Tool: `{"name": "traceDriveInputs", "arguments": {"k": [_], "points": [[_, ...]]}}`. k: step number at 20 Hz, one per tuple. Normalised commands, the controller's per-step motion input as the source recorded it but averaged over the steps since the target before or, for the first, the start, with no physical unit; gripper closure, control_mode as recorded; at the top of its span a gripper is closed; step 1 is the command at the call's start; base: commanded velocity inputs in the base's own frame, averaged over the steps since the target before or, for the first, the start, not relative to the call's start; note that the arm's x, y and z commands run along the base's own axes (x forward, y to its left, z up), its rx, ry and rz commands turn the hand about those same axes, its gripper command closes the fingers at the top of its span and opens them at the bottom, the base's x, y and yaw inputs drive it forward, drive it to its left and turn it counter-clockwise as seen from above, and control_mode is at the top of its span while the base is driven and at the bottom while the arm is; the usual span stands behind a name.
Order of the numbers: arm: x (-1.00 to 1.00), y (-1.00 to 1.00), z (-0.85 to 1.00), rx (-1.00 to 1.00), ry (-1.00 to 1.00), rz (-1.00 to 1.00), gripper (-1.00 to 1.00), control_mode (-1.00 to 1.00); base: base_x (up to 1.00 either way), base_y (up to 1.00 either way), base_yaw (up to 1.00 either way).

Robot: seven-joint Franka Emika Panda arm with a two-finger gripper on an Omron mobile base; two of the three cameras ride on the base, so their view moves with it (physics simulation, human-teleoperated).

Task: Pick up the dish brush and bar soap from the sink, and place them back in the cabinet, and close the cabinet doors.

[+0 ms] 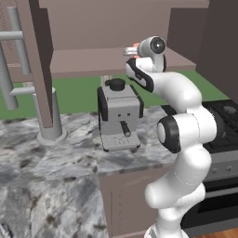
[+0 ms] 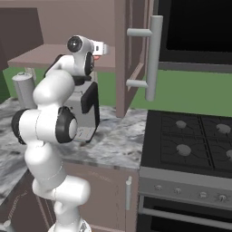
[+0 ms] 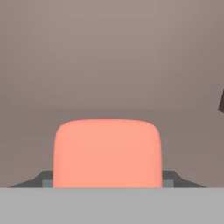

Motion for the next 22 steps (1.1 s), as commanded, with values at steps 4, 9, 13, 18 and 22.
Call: {"name": "traceDriveInputs", "arguments": {"k": [4, 9, 13, 18, 22], "points": [[0.19, 0.0, -0.07, 0.0, 0.0, 0.0, -1.0, -1.0, 0.0, 0.0, 0.0], [0.02, 0.0, 0.0, 0.0, 0.0, 0.0, -1.0, -1.0, 0.0, 0.0, 0.0], [0.0, 0.0, 0.0, 0.0, 0.0, 0.0, -1.0, -1.0, 0.0, 0.0, 0.0], [-0.01, 0.0, 0.0, 0.0, 0.0, 0.0, -1.0, -1.0, 0.0, 0.0, 0.0], [-0.23, 0.0, 0.0, 0.0, -0.01, 0.0, -1.0, -1.0, 0.0, 0.0, 0.0]]}}
